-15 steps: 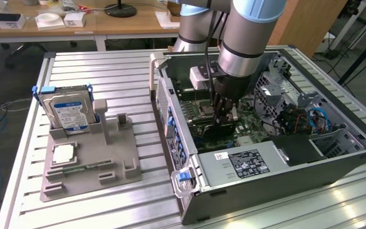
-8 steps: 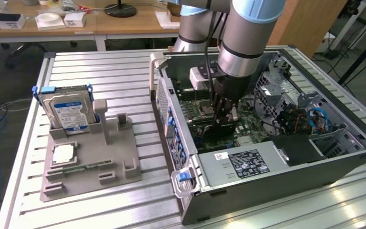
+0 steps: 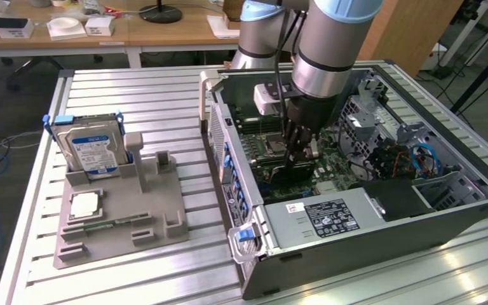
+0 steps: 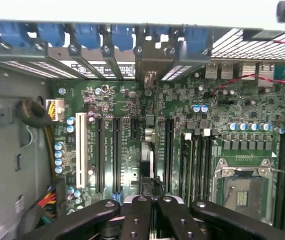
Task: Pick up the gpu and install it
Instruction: 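Press down on the gpu until it lock into place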
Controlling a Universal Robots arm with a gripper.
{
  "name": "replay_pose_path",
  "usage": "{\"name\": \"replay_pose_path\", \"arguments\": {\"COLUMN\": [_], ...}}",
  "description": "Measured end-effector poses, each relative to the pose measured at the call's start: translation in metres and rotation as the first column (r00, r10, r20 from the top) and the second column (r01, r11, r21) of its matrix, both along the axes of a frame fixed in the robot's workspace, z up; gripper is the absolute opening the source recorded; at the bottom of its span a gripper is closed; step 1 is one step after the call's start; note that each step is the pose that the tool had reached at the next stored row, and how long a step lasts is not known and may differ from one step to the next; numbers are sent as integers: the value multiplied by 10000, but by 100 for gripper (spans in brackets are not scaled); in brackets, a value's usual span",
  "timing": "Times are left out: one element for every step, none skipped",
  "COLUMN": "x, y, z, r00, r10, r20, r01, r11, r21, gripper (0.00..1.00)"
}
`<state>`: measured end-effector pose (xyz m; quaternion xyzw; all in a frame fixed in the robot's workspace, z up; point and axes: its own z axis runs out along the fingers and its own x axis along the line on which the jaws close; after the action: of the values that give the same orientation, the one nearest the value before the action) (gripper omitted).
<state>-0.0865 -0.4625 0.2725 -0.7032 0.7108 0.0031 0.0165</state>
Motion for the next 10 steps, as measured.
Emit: {"name": "replay_pose_path", "arguments": {"x": [-2, -5, -10, -18, -27, -38, -48, -54, -57, -59], "y": [-1, -1, -1, -1, -1, -1, -1, -1, -1, 0], "z": [35, 74, 113, 149, 178, 199, 214, 216, 216, 215], "r00": [10000, 10000, 10000, 10000, 10000, 10000, 10000, 10000, 10000, 10000], "r10": [1, 1, 1, 1, 0, 1, 0, 1, 0, 1], "r20": [2, 4, 4, 6, 6, 5, 4, 6, 5, 13], "r01": [-1, -1, -1, -1, 0, -1, 0, -1, 0, -1], "r11": [10000, 10000, 10000, 10000, 10000, 10000, 10000, 10000, 10000, 10000], "r21": [-3, -5, -6, -5, -4, -6, -6, -4, -4, -3], "gripper": [11, 11, 11, 11, 11, 11, 11, 11, 11, 11]}}
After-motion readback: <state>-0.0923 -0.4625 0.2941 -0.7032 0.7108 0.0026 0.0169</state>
